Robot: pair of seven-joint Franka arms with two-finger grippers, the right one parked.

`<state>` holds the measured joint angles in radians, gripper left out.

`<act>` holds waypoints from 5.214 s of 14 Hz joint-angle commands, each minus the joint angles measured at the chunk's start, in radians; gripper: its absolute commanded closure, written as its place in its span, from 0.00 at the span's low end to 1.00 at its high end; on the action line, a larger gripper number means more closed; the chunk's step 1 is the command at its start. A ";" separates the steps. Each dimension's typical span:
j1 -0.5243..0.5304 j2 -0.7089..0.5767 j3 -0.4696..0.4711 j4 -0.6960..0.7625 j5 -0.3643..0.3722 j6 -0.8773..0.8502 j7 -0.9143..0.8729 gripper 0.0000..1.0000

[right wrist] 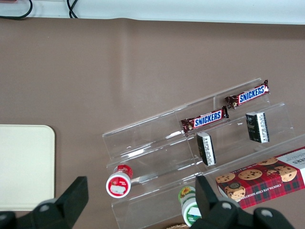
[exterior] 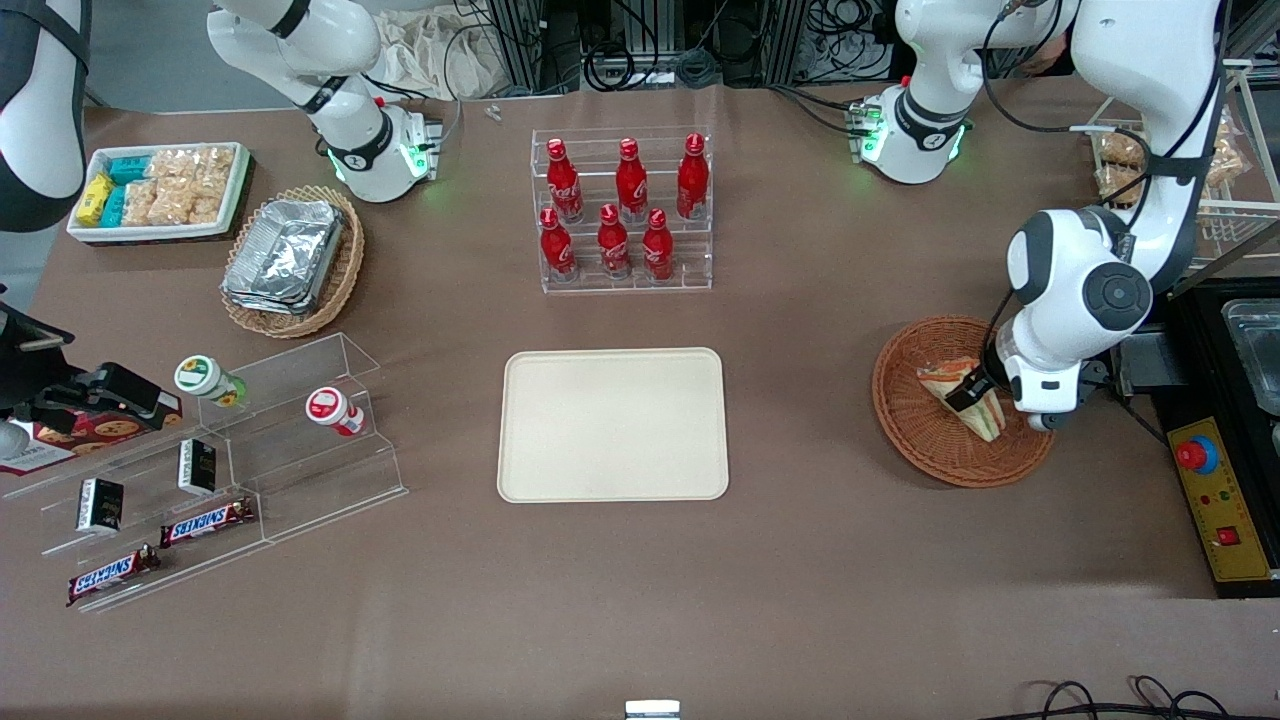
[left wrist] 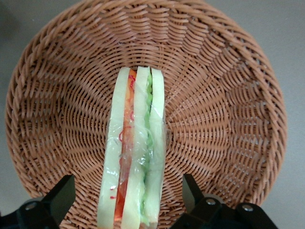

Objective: Place sandwich from basket to tray

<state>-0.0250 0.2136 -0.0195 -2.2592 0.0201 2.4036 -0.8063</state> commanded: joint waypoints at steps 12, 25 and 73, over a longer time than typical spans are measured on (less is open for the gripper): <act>-0.003 -0.029 -0.002 0.039 0.004 -0.042 -0.060 1.00; -0.023 0.010 -0.200 0.800 -0.115 -0.787 0.280 1.00; 0.042 -0.176 -0.030 0.494 -0.055 -0.631 0.921 0.00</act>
<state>0.0140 0.1344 -0.0622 -1.6249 -0.0181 1.7173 0.0410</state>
